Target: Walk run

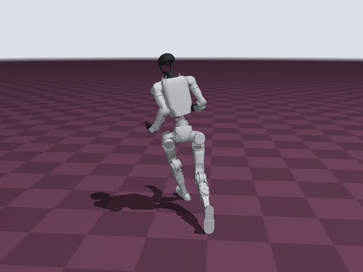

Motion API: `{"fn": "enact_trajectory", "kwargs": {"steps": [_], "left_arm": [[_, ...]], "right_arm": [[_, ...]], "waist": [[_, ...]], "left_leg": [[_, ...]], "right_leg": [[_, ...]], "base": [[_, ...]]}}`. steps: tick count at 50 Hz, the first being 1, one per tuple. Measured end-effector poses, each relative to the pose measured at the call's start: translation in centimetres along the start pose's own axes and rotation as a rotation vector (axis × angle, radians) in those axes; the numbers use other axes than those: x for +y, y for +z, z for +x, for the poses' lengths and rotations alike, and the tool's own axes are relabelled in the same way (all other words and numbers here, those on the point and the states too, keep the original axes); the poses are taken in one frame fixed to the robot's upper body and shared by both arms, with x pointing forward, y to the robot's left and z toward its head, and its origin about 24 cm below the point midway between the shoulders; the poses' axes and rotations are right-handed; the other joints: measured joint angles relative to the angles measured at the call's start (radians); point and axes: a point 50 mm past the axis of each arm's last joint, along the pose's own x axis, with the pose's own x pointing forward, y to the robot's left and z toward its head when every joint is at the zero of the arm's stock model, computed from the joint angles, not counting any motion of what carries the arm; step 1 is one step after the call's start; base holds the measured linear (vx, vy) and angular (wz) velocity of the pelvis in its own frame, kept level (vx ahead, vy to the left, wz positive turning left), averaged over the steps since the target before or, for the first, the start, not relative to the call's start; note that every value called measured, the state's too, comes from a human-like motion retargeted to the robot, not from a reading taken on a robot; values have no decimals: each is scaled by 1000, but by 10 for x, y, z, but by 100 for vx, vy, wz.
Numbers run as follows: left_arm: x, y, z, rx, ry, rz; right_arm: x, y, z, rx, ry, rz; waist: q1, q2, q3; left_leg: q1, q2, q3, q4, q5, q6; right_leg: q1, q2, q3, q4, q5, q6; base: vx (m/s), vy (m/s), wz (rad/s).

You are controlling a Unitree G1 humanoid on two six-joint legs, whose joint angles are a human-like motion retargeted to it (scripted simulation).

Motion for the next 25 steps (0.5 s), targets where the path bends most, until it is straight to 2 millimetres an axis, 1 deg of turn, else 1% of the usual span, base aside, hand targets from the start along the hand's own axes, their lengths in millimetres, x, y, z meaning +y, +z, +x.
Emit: {"fn": "enact_trajectory", "kwargs": {"steps": [1, 2, 3, 4, 5, 6, 7, 8, 9, 10, 11, 12, 13, 14, 15, 16, 17, 18, 20, 22, 23, 24, 25], "left_arm": [[-4, 8, 16, -38, -34, 10], [-9, 17, 31, -81, -65, 19], [-14, 28, 44, -131, -93, 29], [-19, 40, 55, -180, -119, 45], [-22, 52, 64, -227, -145, 62], [-28, 52, 69, -232, -170, 51], [-29, 55, 74, -248, -179, 39], [-17, 63, 76, -289, -161, 21], [-17, 60, 79, -303, -154, -16], [-22, 52, 82, -301, -153, -60], [-29, 41, 77, -281, -150, -100], [-33, 33, 73, -267, -147, -134], [-35, 31, 69, -262, -145, -151], [-34, 31, 66, -256, -147, -160], [-33, 31, 63, -250, -151, -165], [-30, 33, 59, -246, -159, -162], [-28, 35, 56, -240, -173, -157], [-29, 36, 55, -233, -195, -148], [-30, 37, 52, -203, -231, -122], [-27, 43, 49, -206, -236, -93], [-25, 46, 48, -219, -230, -82], [-24, 51, 48, -234, -230, -74], [-24, 55, 48, -250, -233, -67]], "right_arm": [[5, -13, -7, 65, -27, -12], [12, -26, -15, 132, -38, -17], [23, -40, -26, 201, -22, -3], [37, -56, -40, 288, 17, 24], [53, -71, -58, 382, 68, 62], [65, -94, -106, 580, 115, 106], [75, -107, -151, 744, 163, 162], [80, -111, -183, 848, 212, 225], [75, -111, -209, 913, 207, 290], [65, -108, -231, 954, 172, 352], [51, -101, -251, 975, 91, 364], [39, -94, -266, 984, 18, 360], [27, -88, -271, 971, -38, 330], [17, -83, -273, 950, -85, 291], [6, -77, -273, 923, -127, 248], [-3, -74, -267, 890, -151, 196], [-11, -70, -260, 852, -175, 149], [-16, -68, -250, 810, -200, 111], [-20, -64, -226, 714, -222, 67], [-17, -60, -183, 581, -183, 55], [-13, -57, -158, 505, -152, 57], [-9, -52, -134, 425, -126, 67], [-4, -44, -110, 344, -102, 81]], "waist": [[-45, 29, 23], [-77, 58, 46], [-81, 84, 68], [-104, 97, 66], [-137, 104, 52], [-202, 142, 11], [-260, 170, -31], [-305, 180, -79], [-340, 189, -122], [-370, 198, -163], [-405, 199, -182], [-446, 211, -193], [-500, 244, -188], [-553, 269, -174], [-604, 290, -154], [-636, 284, -124], [-670, 270, -102], [-709, 242, -94], [-774, 208, -63], [-746, 132, -51], [-728, 76, -45], [-712, 43, -41], [-696, 20, -38]], "left_leg": [[52, -19, -80, -75, 16, -30], [101, -18, -134, -119, 60, -19], [146, 26, -135, -99, 160, 76], [138, 80, -176, 42, 125, 134], [104, 140, -237, 245, 22, 174], [139, 104, -411, 331, -57, 174], [172, 92, -500, 410, -139, 174], [202, 131, -421, 474, -228, 174], [282, 124, -374, 437, -237, 174], [387, 96, -344, 351, -207, 174], [514, 46, -320, 220, -39, 174], [622, 18, -312, 110, 150, 156], [694, 35, -336, 40, 383, 103], [752, 58, -367, 15, 553, 40], [803, 85, -402, 11, 690, -28], [833, 98, -378, 115, 690, -59], [867, 101, -360, 191, 690, -70], [911, 83, -352, 211, 690, -37], [975, 75, -371, 306, 690, 4], [1032, -7, -321, 389, 680, 35], [1059, -72, -303, 430, 651, 48], [1047, -101, -280, 521, 590, 70], [1015, -113, -254, 637, 513, 96]], "right_leg": [[18, 78, -42, 38, 0, 41], [34, 137, -91, 77, 0, 51], [50, 157, -151, 116, 0, -3], [49, 132, -285, 145, -12, -144], [40, 85, -454, 171, -31, -330], [-13, 130, -498, 273, -148, -334], [-103, 157, -508, 372, -261, -337], [-268, 148, -449, 464, -365, -337], [-386, 113, -412, 485, -440, -338], [-480, 66, -385, 470, -501, -338], [-544, -7, -383, 424, -521, -337], [-607, -61, -372, 361, -533, -314], [-668, -80, -343, 264, -532, -246], [-706, -91, -316, 144, -531, -186], [-733, -96, -290, 12, -531, -131], [-720, -100, -255, -118, -542, -105], [-705, -118, -214, -252, -556, -69], [-683, -164, -162, -395, -576, -13], [-630, -268, -178, -606, -626, 122], [-608, -300, -99, -646, -682, 114], [-607, -321, -34, -602, -658, 99], [-607, -335, -61, -531, -517, 43], [-609, -347, -135, -445, -318, -34]], "base": [[282, -52, 215], [334, -68, 182], [352, -104, 74], [351, -146, 1], [352, -89, 154], [365, -36, 250], [368, -12, 232], [340, -61, 79], [316, -70, -8], [287, -21, 71], [268, -3, 135], [263, -9, 199], [262, -33, 205], [247, -51, 203], [235, -69, 155], [236, -81, 125], [239, -87, 122], [256, -99, 155], [289, -131, 131], [268, -134, -57], [270, -132, -96], [245, -112, -69], [238, -118, -133]]}}
